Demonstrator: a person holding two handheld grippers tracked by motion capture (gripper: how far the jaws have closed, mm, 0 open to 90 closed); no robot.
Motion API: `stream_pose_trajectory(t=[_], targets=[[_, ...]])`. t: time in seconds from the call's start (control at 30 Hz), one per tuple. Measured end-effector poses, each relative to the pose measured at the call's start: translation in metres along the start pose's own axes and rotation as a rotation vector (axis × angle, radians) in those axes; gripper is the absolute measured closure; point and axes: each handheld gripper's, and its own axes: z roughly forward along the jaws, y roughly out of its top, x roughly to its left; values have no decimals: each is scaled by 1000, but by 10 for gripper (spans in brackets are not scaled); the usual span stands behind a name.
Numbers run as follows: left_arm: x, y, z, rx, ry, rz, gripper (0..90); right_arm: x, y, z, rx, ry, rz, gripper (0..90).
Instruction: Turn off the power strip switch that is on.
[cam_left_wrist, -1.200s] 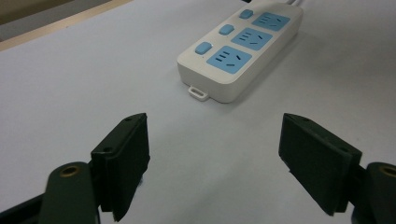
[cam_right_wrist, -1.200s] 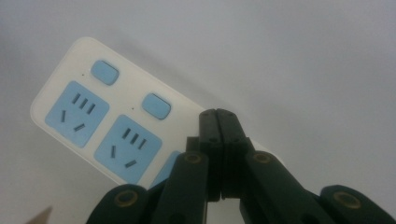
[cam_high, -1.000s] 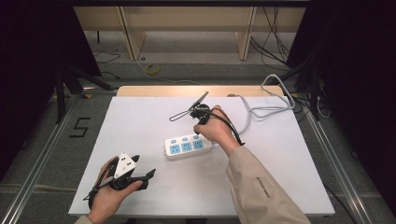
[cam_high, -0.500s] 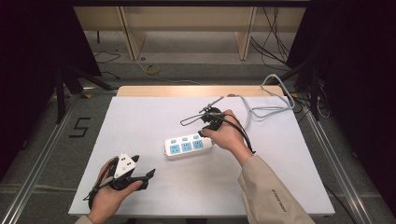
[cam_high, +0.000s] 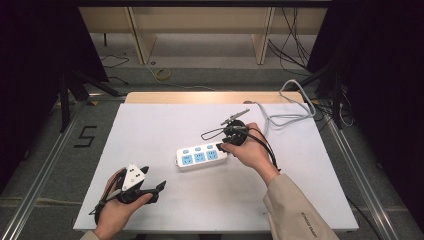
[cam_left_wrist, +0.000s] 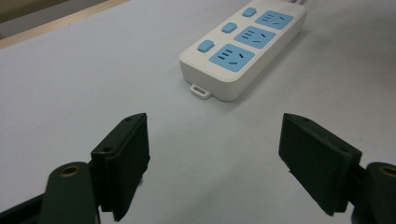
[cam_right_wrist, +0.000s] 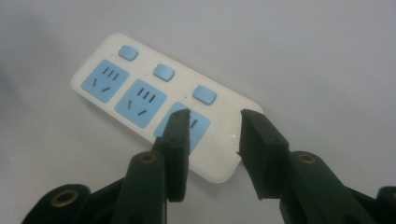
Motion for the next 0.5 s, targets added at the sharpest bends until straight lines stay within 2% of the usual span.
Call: stream_pose_trajectory(t=[0.27,0.5], targets=[[0,0,0,1,0,0,245,-2,-11,-7,-44,-14,7,593],[0,0,0,1,2,-1,245,-3,-21,-13,-57,-19,12,581]])
